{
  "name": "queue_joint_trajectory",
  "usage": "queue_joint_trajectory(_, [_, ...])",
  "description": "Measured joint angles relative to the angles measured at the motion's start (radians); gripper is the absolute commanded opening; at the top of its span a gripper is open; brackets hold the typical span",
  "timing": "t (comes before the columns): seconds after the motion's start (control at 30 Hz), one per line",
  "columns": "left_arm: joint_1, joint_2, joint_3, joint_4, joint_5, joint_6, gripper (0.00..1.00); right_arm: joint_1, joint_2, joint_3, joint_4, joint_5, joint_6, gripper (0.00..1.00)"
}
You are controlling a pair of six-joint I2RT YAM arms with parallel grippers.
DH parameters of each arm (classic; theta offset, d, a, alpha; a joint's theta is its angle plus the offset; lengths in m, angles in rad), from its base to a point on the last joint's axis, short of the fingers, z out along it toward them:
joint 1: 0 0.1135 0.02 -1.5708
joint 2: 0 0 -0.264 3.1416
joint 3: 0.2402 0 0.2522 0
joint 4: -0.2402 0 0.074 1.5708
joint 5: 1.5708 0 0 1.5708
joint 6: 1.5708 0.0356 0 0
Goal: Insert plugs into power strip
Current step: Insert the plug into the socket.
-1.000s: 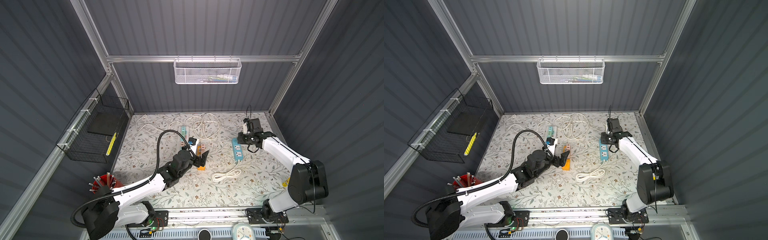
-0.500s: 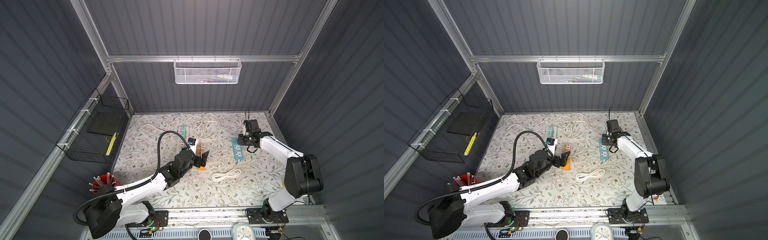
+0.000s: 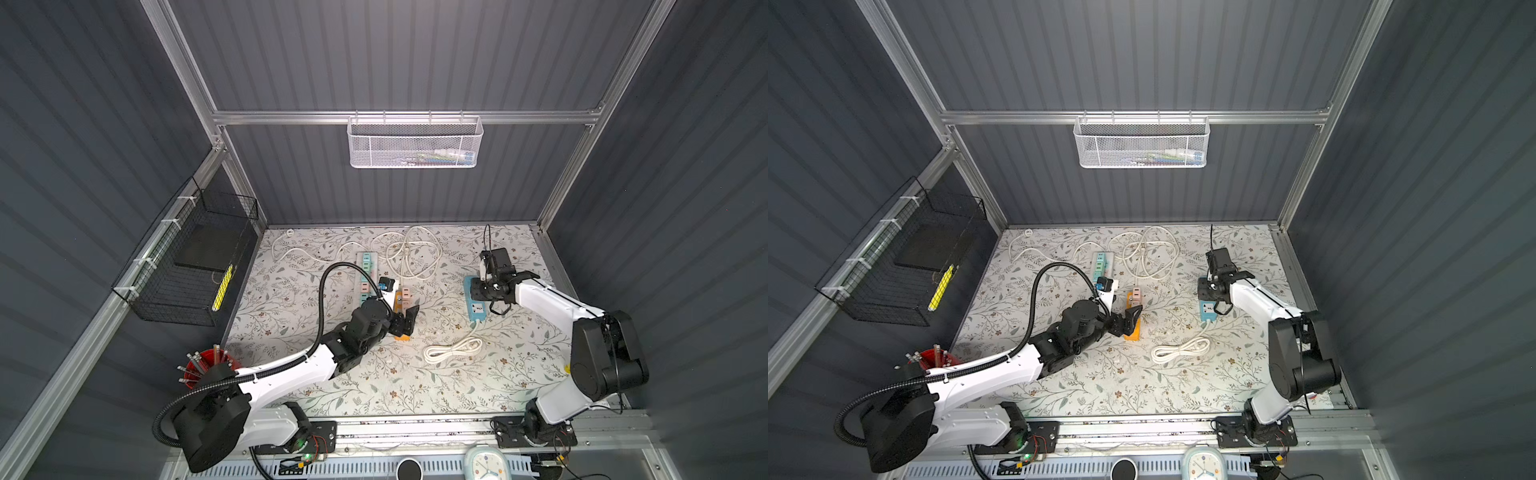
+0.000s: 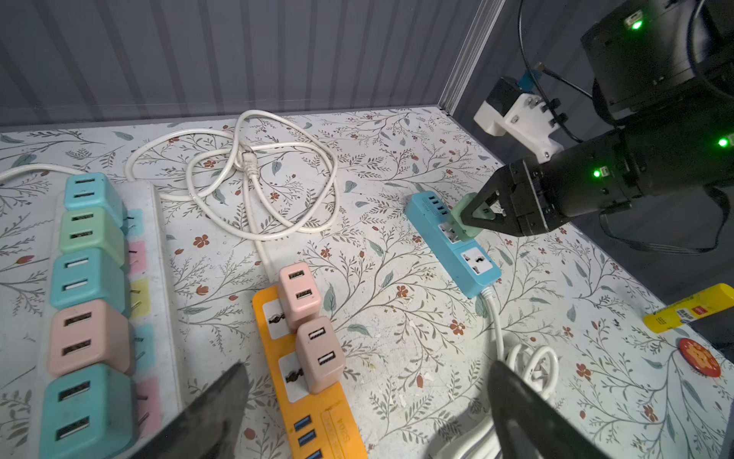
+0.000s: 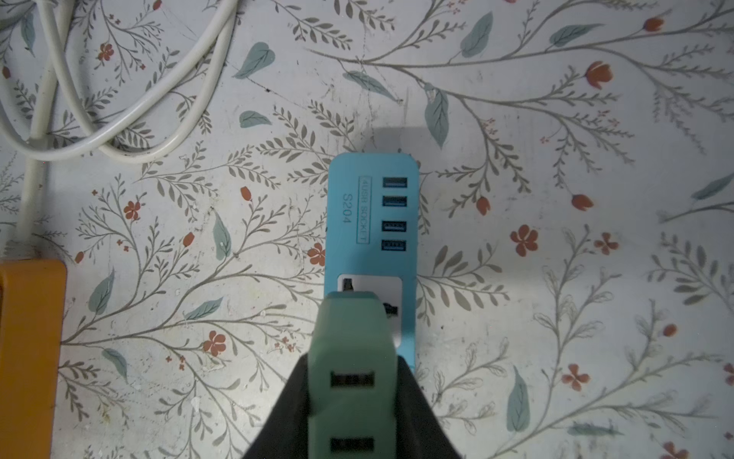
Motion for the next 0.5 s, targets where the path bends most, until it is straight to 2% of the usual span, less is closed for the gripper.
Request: queue_joint_trajectory(0.5, [0.007, 0.0, 0.0, 0.0, 0.003, 0.001, 0.94, 0.014, 0.064, 0.023, 0.005, 0.015, 0.009, 0.16])
